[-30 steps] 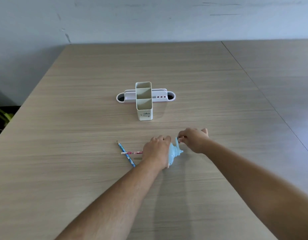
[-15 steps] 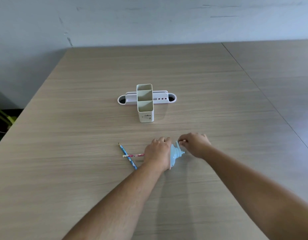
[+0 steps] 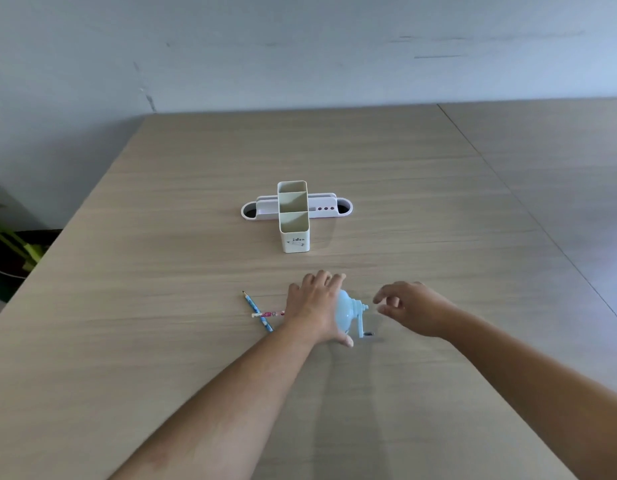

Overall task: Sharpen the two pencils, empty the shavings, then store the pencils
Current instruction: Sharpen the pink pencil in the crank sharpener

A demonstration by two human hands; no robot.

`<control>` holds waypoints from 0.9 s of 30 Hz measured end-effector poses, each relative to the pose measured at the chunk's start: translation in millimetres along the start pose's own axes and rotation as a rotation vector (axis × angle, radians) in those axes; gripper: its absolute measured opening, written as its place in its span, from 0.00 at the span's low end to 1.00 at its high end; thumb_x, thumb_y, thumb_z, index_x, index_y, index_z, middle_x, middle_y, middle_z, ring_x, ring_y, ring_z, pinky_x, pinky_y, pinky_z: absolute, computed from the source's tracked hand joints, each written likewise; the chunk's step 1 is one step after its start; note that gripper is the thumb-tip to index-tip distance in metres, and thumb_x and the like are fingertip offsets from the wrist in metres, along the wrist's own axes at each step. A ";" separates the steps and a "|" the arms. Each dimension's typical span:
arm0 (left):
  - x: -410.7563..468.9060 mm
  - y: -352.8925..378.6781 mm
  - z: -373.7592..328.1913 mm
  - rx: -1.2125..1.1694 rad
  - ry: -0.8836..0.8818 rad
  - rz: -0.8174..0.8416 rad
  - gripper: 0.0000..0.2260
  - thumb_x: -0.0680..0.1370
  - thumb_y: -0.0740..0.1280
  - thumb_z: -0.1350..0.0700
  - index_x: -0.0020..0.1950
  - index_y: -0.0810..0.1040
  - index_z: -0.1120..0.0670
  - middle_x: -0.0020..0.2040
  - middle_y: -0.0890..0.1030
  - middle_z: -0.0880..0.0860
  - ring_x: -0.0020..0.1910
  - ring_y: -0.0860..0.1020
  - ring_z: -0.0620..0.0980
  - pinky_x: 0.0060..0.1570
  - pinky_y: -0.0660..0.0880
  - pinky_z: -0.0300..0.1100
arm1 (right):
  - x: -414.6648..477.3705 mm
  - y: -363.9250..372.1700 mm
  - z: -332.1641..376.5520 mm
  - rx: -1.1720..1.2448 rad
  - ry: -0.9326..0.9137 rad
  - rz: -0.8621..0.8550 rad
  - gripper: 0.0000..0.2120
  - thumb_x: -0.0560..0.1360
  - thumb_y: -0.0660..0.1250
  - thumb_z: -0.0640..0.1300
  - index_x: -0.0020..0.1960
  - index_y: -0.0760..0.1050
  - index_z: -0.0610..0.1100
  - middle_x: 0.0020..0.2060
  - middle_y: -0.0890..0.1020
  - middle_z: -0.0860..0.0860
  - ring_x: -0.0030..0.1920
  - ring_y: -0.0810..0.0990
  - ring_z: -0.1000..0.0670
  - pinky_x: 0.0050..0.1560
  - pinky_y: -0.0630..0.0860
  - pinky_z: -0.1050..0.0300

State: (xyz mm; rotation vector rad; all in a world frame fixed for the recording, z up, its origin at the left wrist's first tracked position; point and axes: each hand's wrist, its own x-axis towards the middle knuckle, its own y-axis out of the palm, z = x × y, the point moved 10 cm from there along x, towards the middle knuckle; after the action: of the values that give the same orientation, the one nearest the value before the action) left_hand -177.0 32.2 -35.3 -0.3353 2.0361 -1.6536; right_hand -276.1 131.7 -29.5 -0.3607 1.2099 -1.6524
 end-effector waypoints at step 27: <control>-55.4 -21.9 190.3 0.068 -0.378 -0.024 0.05 0.75 0.70 0.54 0.49 0.82 0.52 0.51 0.83 0.55 0.52 0.81 0.58 0.48 0.76 0.45 | 30.5 27.8 59.7 -0.186 -0.101 -0.005 0.35 0.65 0.74 0.49 0.69 0.64 0.47 0.64 0.73 0.48 0.65 0.71 0.46 0.62 0.70 0.52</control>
State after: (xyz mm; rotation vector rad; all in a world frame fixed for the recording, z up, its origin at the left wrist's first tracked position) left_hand -34.2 -106.9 -29.4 -0.6009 1.6971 -1.5336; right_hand -231.9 74.4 -35.1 -0.5565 1.2903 -1.5114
